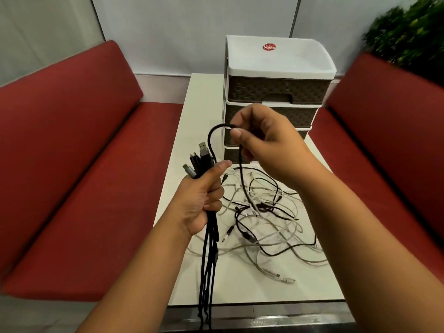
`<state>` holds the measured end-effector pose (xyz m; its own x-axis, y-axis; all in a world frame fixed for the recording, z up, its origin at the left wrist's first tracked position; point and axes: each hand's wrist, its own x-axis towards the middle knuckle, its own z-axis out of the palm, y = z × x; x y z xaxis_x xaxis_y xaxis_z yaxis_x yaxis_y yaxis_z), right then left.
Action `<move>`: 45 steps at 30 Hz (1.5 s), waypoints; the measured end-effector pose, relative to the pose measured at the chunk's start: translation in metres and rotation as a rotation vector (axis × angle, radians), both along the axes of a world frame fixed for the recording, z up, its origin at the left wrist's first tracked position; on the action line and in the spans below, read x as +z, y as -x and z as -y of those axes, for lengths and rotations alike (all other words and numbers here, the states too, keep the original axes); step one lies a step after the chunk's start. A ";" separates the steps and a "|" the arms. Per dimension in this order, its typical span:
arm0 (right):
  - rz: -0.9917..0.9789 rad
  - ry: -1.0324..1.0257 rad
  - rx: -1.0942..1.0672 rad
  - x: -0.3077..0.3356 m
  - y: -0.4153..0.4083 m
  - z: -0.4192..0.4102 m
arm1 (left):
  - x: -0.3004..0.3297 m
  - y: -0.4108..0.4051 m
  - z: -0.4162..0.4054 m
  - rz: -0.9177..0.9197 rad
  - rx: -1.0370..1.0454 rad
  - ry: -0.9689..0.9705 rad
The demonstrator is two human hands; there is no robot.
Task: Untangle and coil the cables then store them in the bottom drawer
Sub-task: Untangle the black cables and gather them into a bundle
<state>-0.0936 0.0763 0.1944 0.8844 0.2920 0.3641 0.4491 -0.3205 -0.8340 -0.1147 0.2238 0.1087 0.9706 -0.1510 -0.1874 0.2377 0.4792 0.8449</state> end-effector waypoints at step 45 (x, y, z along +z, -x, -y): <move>0.502 0.003 -0.444 -0.048 0.005 0.092 | 0.010 0.011 0.014 0.056 0.104 0.083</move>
